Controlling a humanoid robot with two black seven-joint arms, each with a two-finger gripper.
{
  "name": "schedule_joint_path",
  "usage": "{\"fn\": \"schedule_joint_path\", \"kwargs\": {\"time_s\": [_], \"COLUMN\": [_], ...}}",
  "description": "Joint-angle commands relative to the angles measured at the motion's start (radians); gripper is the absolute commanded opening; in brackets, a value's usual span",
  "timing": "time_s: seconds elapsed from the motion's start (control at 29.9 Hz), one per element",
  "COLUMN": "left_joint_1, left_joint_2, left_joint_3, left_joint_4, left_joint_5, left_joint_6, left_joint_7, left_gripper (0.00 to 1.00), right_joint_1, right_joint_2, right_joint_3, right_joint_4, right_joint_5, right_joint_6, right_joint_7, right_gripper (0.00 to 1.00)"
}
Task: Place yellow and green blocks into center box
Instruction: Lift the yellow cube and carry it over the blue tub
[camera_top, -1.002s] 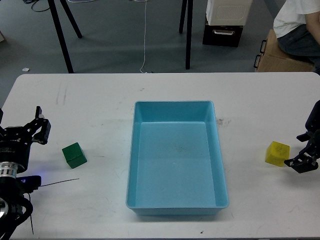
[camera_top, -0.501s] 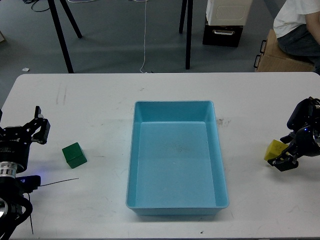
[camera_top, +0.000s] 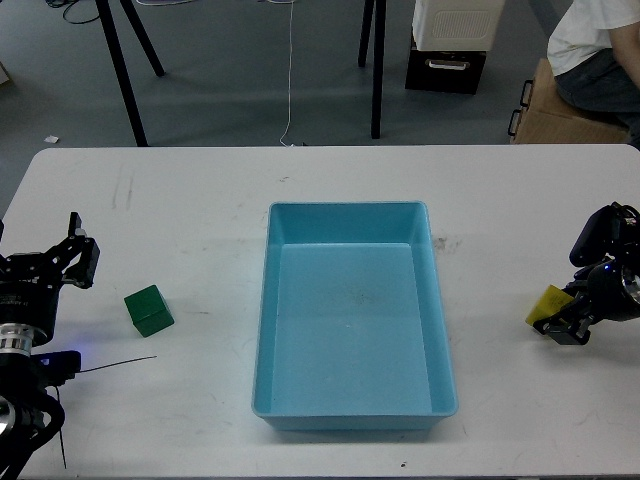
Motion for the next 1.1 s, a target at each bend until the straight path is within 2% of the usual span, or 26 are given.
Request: {"fn": "schedule_joint_path", "kwargs": {"time_s": [0.0,0.13,0.23,0.5,0.84,1.07], "left_joint_1": [0.0,-0.002,-0.002,-0.003,-0.002,-0.002], "left_joint_2": [0.0,0.0,0.0,0.0,0.002,0.005], "left_joint_3": [0.0,0.0,-0.001,-0.001,-0.027,-0.054], "left_joint_4": [0.0,0.0,0.0,0.0,0.0,0.0], "left_joint_5": [0.0,0.0,0.0,0.0,0.0,0.0], "left_joint_6": [0.0,0.0,0.0,0.0,0.002,0.006], "left_joint_7": [0.0,0.0,0.0,0.0,0.0,0.002], "left_gripper": [1.0,1.0,1.0,1.0,1.0,1.0], "right_joint_1": [0.098,0.268,0.376,0.567,0.611,0.563], "right_joint_2": [0.0,0.002,0.017,0.221,0.55,0.706], "right_joint_3": [0.002,0.004,0.006,-0.023,-0.224,-0.307], "right_joint_4": [0.005,0.006,0.012,0.071,0.06,-0.015], "right_joint_5": [0.004,0.016,0.019,0.18,0.175,0.177], "right_joint_6": [-0.001,-0.007,-0.012,-0.009,-0.009,-0.007], "right_joint_7": [0.0,0.0,0.0,0.0,0.0,0.0], "right_gripper": [0.18,0.12,0.11,0.11,0.12,0.13]}}
